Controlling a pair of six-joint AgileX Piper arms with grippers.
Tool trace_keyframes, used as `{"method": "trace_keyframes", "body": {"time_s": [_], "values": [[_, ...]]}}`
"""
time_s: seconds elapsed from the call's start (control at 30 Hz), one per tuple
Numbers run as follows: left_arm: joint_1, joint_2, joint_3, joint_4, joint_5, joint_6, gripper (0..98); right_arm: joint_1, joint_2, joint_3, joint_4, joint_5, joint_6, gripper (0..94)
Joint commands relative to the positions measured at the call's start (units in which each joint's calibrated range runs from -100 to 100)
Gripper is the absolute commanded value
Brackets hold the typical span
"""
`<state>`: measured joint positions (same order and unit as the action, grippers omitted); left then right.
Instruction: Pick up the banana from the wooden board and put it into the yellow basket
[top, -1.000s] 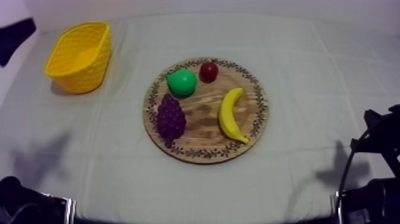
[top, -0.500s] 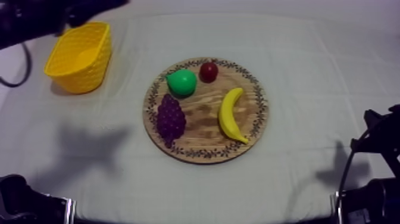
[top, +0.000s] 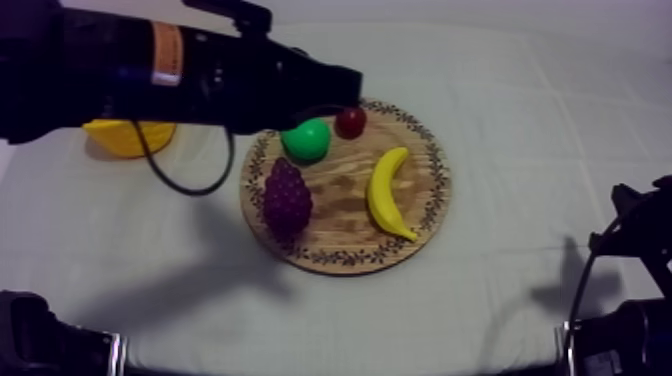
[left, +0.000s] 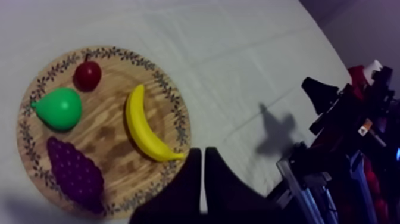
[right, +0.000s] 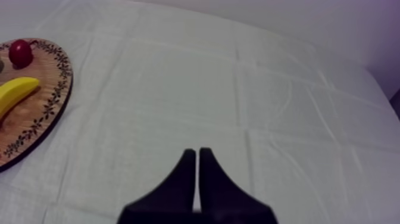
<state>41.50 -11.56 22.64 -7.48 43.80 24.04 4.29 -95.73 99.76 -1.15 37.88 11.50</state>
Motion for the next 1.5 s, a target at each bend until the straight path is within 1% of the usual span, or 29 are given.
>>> {"method": "trace_keyframes", "body": {"time_s": [0.0,0.23,0.4,0.57,0.6,0.63,0.7,0.77,0.8,0.87,1.0,1.1,1.47], "values": [[0.1,2.6,-1.6,0.37,2.3,0.2,0.3,0.0,0.0,0.0,0.0,0.0,0.0,0.3],[0.0,7.1,-3.7,1.90,7.0,1.1,0.7,0.0,0.0,0.0,0.0,0.0,0.0,0.3],[-0.2,9.5,-4.4,2.63,8.2,0.5,2.5,0.0,0.0,0.0,0.0,0.0,0.0,0.3],[-0.5,11.3,-5.5,2.87,8.9,0.0,5.2,0.0,0.0,0.0,0.0,0.0,0.0,0.3],[-0.5,11.6,-5.6,2.88,9.2,0.2,8.8,0.0,0.0,0.0,0.0,0.0,0.0,0.3],[-0.6,11.7,-5.6,2.92,9.6,0.5,15.2,0.0,0.0,0.0,0.0,0.0,0.0,0.3],[-0.8,12.0,-5.7,3.03,10.5,1.2,34.1,0.0,0.0,0.0,0.0,0.0,0.0,0.3],[-1.0,12.1,-5.8,2.99,11.2,1.5,56.0,0.0,0.0,0.0,0.0,0.0,0.0,0.3],[-1.1,12.1,-5.7,2.92,11.6,1.7,62.9,0.0,0.0,0.0,0.0,0.0,0.0,0.3],[-1.2,12.0,-5.6,2.85,12.2,1.8,69.8,0.0,0.0,0.0,0.0,0.0,0.0,0.3],[-1.3,11.9,-4.8,2.60,11.8,2.1,72.1,0.0,0.0,0.0,0.0,0.0,0.0,0.3],[-1.4,12.2,-4.2,2.86,11.1,2.0,72.0,0.0,0.0,0.0,0.0,0.0,0.0,0.3],[-2.2,18.6,-6.4,6.32,10.5,0.0,70.2,0.0,0.0,0.0,0.0,0.0,0.0,0.3]]}}
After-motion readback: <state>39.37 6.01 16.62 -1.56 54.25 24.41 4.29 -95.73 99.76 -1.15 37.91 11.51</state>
